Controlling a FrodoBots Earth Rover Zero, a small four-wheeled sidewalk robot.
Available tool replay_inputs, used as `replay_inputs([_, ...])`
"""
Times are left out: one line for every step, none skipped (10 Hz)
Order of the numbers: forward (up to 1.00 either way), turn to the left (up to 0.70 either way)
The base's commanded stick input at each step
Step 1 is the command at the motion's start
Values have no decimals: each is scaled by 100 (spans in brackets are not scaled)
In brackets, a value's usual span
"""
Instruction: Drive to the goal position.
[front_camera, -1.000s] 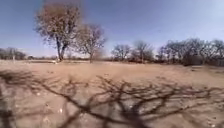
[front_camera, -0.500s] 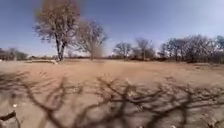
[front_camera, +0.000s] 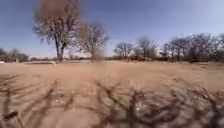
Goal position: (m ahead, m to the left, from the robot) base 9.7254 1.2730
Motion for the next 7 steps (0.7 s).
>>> replay_inputs([100,0])
replay_inputs([100,0])
replay_inputs([100,0])
replay_inputs([100,0])
replay_inputs([100,0])
replay_inputs([100,0])
replay_inputs([100,0])
